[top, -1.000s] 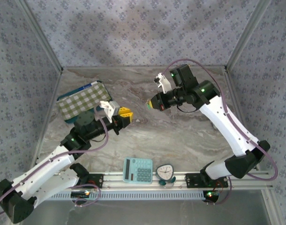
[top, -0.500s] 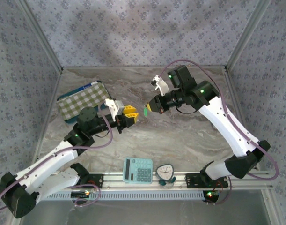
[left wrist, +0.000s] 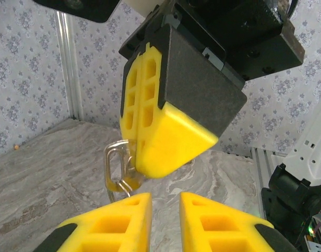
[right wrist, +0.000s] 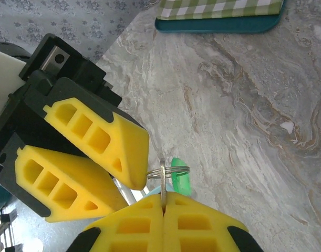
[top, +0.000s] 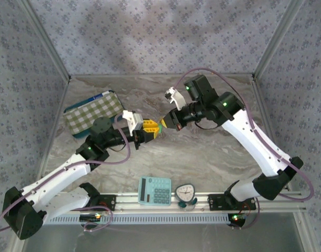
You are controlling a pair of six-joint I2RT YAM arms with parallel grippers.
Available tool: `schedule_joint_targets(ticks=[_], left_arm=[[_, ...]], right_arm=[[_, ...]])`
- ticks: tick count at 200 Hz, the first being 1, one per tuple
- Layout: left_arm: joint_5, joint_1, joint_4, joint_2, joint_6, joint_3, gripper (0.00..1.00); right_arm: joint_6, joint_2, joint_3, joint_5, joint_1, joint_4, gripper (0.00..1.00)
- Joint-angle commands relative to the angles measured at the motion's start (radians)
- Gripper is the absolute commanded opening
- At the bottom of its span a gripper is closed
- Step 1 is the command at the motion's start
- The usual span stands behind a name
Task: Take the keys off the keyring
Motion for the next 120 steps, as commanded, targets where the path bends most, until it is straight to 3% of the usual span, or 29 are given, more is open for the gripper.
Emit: schedule_joint_targets(ticks=[1,22,48,61,98,120], left_arm=[[0.022,-0.008,0.032,-0.001,0.024,0.038,0.25],[0.000,-0.014,0.034,0.000,0.028,0.033,0.27],[-0.047,-0.017,0.037,-0.009,0.045,0.019,0.22],[-0.083,-0.016,0.055,-0.020,0.045,-0.005,0.32],[-0.174,-0.017,0.090,-0.060,0.060,-0.078,0.42],[-0.187,-0.017,0.105,-0.075,0.067,-0.093,0.42]], right_arm=[[-0.014,0.005,0.035,-0.012,0.007,-0.012,0.00],[-0.011,0.005,0.040,-0.015,0.009,-0.012,0.00],[-0.004,0.002,0.040,-0.028,0.009,-0.009,0.00],[0.001,-0.002,0.040,-0.035,0.009,-0.001,0.00],[0.015,-0.009,0.036,-0.063,0.008,0.017,0.00],[0.023,-0.010,0.031,-0.069,0.008,0.024,0.00]])
